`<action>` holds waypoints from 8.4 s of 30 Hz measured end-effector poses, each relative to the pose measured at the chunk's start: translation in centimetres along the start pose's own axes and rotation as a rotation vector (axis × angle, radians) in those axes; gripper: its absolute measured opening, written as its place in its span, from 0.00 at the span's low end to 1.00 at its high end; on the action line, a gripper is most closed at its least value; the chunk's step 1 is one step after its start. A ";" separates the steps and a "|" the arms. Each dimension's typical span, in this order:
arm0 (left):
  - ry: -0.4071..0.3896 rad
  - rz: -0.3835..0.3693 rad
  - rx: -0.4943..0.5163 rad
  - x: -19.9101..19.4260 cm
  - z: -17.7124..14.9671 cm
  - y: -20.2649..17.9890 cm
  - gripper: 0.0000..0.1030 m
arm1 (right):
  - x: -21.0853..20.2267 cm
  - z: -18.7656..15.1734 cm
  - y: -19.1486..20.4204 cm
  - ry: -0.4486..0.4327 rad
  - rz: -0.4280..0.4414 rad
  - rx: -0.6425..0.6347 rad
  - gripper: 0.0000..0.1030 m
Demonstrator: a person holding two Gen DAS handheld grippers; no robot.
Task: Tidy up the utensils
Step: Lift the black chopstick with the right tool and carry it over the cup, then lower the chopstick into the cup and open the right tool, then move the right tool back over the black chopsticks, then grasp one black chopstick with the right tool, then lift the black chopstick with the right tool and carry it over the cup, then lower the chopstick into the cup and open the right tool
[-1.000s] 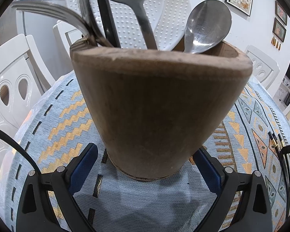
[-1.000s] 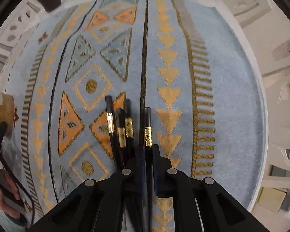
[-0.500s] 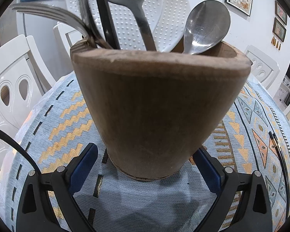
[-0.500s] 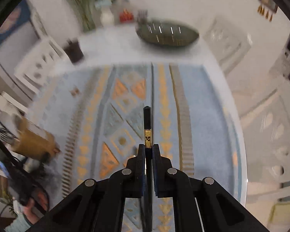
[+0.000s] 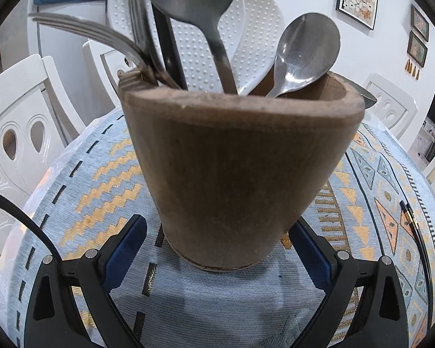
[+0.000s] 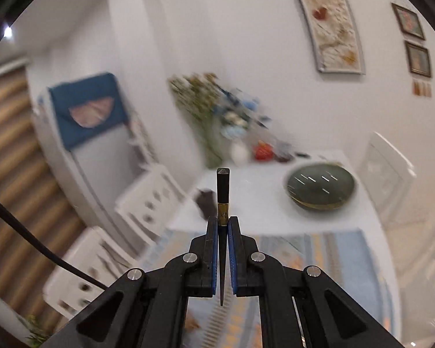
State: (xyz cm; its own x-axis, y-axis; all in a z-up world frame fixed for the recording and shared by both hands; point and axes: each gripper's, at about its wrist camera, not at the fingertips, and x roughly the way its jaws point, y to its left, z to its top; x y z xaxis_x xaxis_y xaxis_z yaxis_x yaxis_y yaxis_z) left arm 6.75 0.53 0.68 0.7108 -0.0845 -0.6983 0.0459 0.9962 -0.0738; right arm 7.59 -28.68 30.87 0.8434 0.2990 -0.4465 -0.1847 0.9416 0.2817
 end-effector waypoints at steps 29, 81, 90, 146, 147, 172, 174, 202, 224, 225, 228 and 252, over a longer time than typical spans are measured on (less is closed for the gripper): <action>-0.033 -0.002 -0.003 -1.5 -0.4 0.1 0.96 | 9.7 -5.3 10.0 0.200 0.133 -0.131 0.06; -0.030 -0.004 -0.004 -1.3 -0.3 -0.1 0.97 | 10.4 -3.4 6.9 0.237 0.146 -0.036 0.14; -0.030 -0.004 -0.004 -1.3 -0.3 -0.1 0.97 | 4.6 -0.6 3.3 0.104 0.066 -0.045 0.39; 0.003 -0.003 -0.007 0.0 0.0 -0.1 0.98 | 17.4 -23.6 -18.2 1.115 -0.352 0.031 0.24; 0.003 -0.003 -0.007 0.0 0.0 -0.1 0.98 | 17.4 -23.6 -18.2 1.114 -0.354 0.036 0.24; 0.000 0.002 -0.003 0.1 -0.1 0.0 0.98 | 9.2 -21.1 -18.5 0.783 -0.356 0.184 0.06; 0.000 0.001 -0.004 0.1 -0.1 0.0 0.98 | 7.2 -19.6 -17.5 0.716 -0.329 0.178 0.06; 0.001 0.000 -0.004 0.0 0.0 -0.2 0.98 | 0.1 -2.1 2.5 0.081 0.080 -0.004 0.06; -0.005 -0.002 -0.006 -0.3 0.1 -0.1 0.98 | 4.8 -3.7 9.8 0.165 0.202 -0.138 0.06; -0.005 -0.002 -0.006 -0.3 0.1 -0.2 0.98 | 5.1 -3.9 10.0 0.173 0.199 -0.147 0.06; -0.005 -0.002 -0.006 -0.3 0.1 -0.2 0.98 | 6.1 -4.5 10.4 0.200 0.197 -0.162 0.06; -0.005 -0.001 -0.006 -0.6 0.3 -0.3 0.98 | 5.3 -3.7 7.0 0.212 0.136 -0.066 0.16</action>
State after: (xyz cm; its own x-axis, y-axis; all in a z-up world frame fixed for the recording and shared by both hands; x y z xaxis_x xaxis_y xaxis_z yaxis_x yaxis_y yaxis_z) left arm 6.53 0.33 1.27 0.7142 -0.0855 -0.6947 0.0427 0.9960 -0.0787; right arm 8.96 -19.96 27.34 0.6855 0.4427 -0.5780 -0.3274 0.8966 0.2983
